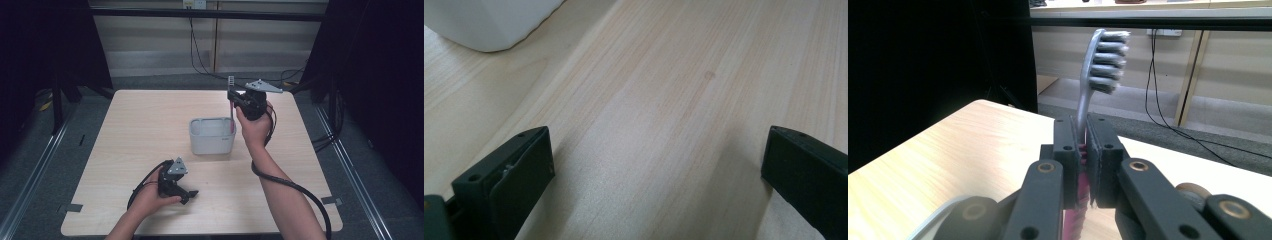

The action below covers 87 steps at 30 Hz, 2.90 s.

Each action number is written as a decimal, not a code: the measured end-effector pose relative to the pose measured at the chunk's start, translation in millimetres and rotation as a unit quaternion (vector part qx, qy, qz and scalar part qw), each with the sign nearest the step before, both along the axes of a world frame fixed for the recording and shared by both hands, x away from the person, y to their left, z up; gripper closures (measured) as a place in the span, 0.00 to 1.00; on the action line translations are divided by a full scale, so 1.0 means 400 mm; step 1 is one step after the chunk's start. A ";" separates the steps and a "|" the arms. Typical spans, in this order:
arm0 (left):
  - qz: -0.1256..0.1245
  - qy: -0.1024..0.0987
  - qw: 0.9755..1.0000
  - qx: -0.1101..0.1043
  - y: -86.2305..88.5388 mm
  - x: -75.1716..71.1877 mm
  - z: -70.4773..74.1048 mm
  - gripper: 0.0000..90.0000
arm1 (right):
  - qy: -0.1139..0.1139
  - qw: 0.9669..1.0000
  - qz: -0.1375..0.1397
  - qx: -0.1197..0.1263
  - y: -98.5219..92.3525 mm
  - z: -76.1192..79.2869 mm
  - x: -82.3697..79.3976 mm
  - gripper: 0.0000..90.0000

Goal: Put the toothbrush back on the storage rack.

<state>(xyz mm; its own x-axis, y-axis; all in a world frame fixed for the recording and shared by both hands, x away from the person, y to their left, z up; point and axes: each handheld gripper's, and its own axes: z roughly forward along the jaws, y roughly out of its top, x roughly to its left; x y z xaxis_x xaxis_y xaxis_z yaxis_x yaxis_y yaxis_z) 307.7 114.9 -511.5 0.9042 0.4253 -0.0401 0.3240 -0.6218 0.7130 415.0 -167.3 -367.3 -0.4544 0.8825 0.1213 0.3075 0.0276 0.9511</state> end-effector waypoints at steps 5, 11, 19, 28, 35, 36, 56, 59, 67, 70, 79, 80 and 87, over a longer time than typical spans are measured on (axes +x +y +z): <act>0.000 0.000 1.000 0.000 0.000 0.000 0.000 0.00 | -0.003 1.000 0.005 0.000 -0.004 -0.008 -0.004 0.94; 0.000 0.000 1.000 0.000 0.000 0.000 0.000 0.00 | -0.006 1.000 0.010 -0.003 0.000 -0.012 -0.007 0.94; 0.000 0.000 1.000 0.000 0.000 0.000 0.000 0.00 | 0.000 1.000 0.011 -0.010 0.002 -0.025 -0.013 0.94; 0.001 0.000 1.000 0.000 0.000 0.000 0.000 0.00 | 0.011 1.000 0.011 -0.013 -0.005 -0.045 -0.024 0.94; 0.001 0.000 1.000 0.000 0.000 0.000 0.000 0.00 | 0.017 1.000 0.013 -0.016 -0.009 -0.061 -0.033 0.94; 0.001 0.000 1.000 0.000 0.000 0.000 0.000 0.00 | 0.017 1.000 0.013 -0.016 -0.010 -0.062 -0.035 0.94; 0.001 0.000 1.000 0.001 0.000 -0.001 0.000 0.00 | 0.021 0.999 0.017 -0.018 -0.028 -0.070 -0.065 0.94; -0.004 -0.003 1.000 0.007 0.001 0.001 0.001 0.00 | 0.022 0.999 0.020 -0.020 -0.029 -0.073 -0.070 0.94; -0.005 -0.002 1.000 0.009 0.002 0.001 0.002 0.00 | 0.024 0.999 0.025 -0.022 -0.029 -0.080 -0.078 0.94; -0.005 -0.002 1.000 0.009 0.002 0.001 0.002 0.00 | 0.026 0.999 0.027 -0.023 -0.029 -0.083 -0.080 0.94; -0.005 -0.002 1.000 0.009 0.002 0.001 0.002 0.00 | 0.028 0.999 0.034 -0.028 -0.028 -0.088 -0.085 0.94; -0.005 -0.002 1.000 0.009 0.002 0.001 0.002 0.00 | 0.028 0.999 0.034 -0.028 -0.028 -0.088 -0.085 0.94; -0.005 -0.002 1.000 0.008 0.002 0.001 0.001 0.00 | 0.035 0.998 0.040 -0.034 -0.021 -0.099 -0.089 0.94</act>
